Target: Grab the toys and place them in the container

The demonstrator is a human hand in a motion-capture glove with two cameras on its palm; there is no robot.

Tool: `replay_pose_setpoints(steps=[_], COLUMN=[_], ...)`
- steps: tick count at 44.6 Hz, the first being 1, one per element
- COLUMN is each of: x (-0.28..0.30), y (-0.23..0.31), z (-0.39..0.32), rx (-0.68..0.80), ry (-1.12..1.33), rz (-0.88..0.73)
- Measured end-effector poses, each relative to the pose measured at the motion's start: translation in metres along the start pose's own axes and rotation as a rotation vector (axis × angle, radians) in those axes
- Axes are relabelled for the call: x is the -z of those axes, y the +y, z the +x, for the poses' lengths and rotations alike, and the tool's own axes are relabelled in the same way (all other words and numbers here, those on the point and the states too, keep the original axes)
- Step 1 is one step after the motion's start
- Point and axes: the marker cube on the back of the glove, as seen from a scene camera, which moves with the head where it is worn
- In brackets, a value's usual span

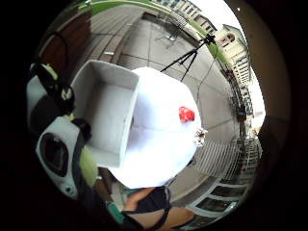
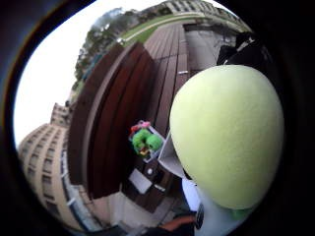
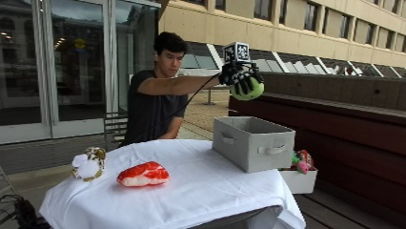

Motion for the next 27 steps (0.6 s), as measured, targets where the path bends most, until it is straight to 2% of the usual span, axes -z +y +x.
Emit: replay_pose_setpoints(steps=[7, 16, 27], x=[-0.024, -0.028, 0.002], y=[-0.004, -0.011, 0.022], z=[0.007, 0.041, 0.144], rx=[-0.002, 0.040, -0.011], ry=[0.032, 0.018, 0.101], rz=[-0.066, -0.039, -0.034])
